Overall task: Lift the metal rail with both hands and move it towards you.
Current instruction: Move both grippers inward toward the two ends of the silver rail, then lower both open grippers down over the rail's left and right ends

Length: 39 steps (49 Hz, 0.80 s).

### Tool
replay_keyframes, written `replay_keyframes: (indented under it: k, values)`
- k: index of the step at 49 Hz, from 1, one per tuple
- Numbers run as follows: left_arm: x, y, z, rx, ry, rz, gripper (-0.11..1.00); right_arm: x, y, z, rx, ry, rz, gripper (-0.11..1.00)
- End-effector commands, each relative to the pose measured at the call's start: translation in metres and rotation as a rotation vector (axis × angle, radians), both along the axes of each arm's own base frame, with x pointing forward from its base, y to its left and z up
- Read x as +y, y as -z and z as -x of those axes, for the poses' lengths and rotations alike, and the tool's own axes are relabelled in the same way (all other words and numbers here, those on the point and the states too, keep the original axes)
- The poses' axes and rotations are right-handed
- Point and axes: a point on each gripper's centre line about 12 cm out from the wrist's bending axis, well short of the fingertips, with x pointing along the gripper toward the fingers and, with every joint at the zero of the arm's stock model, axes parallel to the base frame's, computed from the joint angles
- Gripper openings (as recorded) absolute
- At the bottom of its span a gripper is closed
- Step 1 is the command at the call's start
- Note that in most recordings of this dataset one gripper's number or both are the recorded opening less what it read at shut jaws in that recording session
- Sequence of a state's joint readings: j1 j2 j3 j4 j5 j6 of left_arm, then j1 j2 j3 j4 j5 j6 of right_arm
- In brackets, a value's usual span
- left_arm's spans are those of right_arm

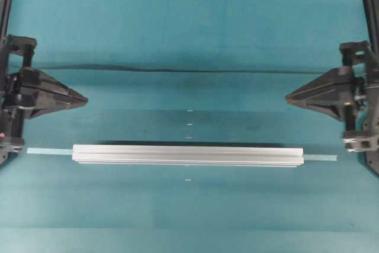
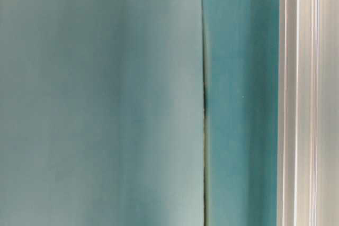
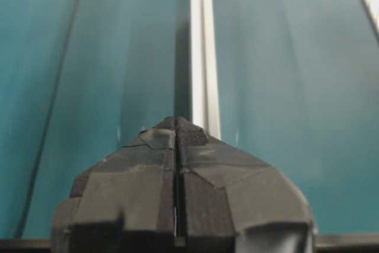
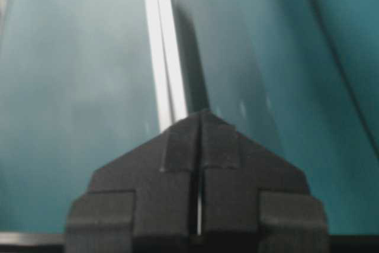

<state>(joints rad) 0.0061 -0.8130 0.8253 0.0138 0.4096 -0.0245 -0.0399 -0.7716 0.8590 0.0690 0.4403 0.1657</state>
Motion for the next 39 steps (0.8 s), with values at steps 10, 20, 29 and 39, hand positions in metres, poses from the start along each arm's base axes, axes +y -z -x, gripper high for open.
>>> replay_keyframes:
  k: [10,20,29,39]
  values:
    - [0.001,0.004,-0.023,0.282,-0.009,0.006,-0.06,0.003,0.007,-0.027,0.332,-0.029,-0.015,-0.02]
    - [0.001,0.020,-0.042,0.496,-0.038,0.039,-0.06,0.008,0.019,-0.046,0.547,-0.062,-0.016,-0.02]
    - [-0.004,0.031,-0.057,0.633,-0.030,0.040,-0.06,0.008,0.038,-0.057,0.778,-0.112,0.013,-0.02]
    - [-0.006,0.049,-0.068,0.705,-0.023,0.033,-0.06,0.015,0.049,-0.072,0.853,-0.176,0.042,-0.02]
